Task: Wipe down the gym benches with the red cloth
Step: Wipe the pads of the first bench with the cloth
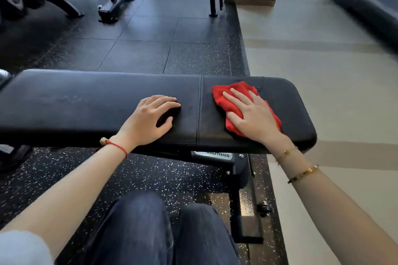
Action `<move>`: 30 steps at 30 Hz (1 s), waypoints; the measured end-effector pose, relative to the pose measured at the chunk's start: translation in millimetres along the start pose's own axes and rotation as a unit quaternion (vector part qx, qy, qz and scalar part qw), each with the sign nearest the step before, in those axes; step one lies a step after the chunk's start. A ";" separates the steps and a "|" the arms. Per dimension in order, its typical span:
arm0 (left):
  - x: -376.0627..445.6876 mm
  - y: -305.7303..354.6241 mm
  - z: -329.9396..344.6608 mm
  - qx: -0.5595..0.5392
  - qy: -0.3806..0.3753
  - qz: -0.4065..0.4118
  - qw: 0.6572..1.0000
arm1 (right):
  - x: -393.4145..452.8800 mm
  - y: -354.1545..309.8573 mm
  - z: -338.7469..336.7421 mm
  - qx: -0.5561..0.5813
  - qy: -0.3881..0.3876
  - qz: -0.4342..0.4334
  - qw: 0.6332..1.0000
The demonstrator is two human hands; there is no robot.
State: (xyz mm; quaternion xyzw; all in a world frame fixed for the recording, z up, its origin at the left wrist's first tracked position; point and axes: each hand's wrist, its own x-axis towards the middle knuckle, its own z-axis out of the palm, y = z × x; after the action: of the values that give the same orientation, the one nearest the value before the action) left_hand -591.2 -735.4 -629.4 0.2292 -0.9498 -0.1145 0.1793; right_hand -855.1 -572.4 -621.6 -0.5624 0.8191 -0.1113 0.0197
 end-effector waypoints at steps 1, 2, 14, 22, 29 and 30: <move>1.7 2.6 -0.3 0.003 -0.001 -0.002 1.000 | 9.9 7.9 -2.9 -0.012 0.001 0.023 1.000; 2.7 5.1 -0.2 0.005 -0.004 -0.003 1.000 | 20.9 11.4 -4.4 -0.020 0.000 0.048 0.999; -5.3 9.9 -2.9 0.034 -0.017 0.011 0.999 | 8.4 -41.7 11.6 0.036 0.005 -0.053 0.998; 17.5 29.7 14.5 0.021 0.066 -0.079 0.994 | 47.9 8.9 2.6 0.008 -0.003 0.066 0.998; 20.4 30.5 26.1 0.013 0.108 -0.121 0.987 | 77.4 -32.1 8.4 0.017 -0.034 0.023 0.999; 18.6 29.6 27.3 0.011 0.110 -0.120 0.987 | 65.9 -37.5 10.9 0.014 -0.036 -0.013 0.999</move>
State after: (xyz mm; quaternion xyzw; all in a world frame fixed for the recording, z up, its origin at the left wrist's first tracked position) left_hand -629.1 -714.9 -640.0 0.3551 -0.8909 -0.0988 0.2653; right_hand -843.1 -648.0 -618.5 -0.5759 0.8091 -0.1031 0.0556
